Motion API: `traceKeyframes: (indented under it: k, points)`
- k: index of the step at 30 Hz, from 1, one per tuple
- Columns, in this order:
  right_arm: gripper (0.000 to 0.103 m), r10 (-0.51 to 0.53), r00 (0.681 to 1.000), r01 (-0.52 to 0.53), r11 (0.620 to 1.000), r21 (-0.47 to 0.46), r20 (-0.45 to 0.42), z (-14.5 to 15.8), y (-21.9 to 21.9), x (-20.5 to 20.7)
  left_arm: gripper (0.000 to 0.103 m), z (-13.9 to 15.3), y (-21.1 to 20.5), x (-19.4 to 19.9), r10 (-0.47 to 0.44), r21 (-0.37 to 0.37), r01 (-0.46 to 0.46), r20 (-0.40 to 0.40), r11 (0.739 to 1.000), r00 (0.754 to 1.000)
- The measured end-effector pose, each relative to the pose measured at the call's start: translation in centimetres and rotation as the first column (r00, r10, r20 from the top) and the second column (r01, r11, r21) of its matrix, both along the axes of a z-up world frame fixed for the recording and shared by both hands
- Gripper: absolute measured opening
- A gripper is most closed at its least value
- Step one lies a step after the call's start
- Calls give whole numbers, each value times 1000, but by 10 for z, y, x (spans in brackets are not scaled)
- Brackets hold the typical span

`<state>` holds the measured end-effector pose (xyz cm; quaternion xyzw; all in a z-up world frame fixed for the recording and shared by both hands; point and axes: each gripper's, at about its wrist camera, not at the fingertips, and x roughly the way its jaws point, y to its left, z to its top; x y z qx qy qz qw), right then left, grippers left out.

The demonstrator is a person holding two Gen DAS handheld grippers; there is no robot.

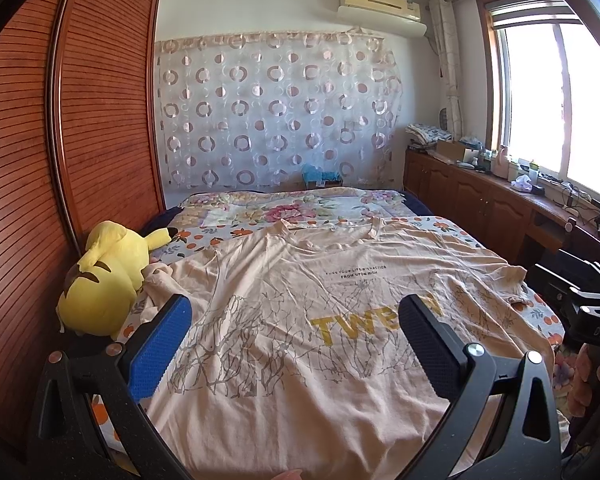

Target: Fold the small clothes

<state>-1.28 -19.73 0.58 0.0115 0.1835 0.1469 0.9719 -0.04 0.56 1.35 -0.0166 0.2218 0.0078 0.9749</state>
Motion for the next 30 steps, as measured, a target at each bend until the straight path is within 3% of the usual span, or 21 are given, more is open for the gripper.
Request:
traceKeyframes:
  k: [23,27,30]
  points:
    - [103,5,1000,-5,1000,3,3,-1,0,1,103,4,-5,-5,-1,5,1,7,1000,1000]
    - [103,11,1000,-11,1000,6,-3,-4,1,4,103,12,0,0,3,0,-3,-11,1000,1000]
    - [103,31,999,-31,999,8,-12,-7,3,9,103,1,15,6,27,-6,-27,-35,1000,999]
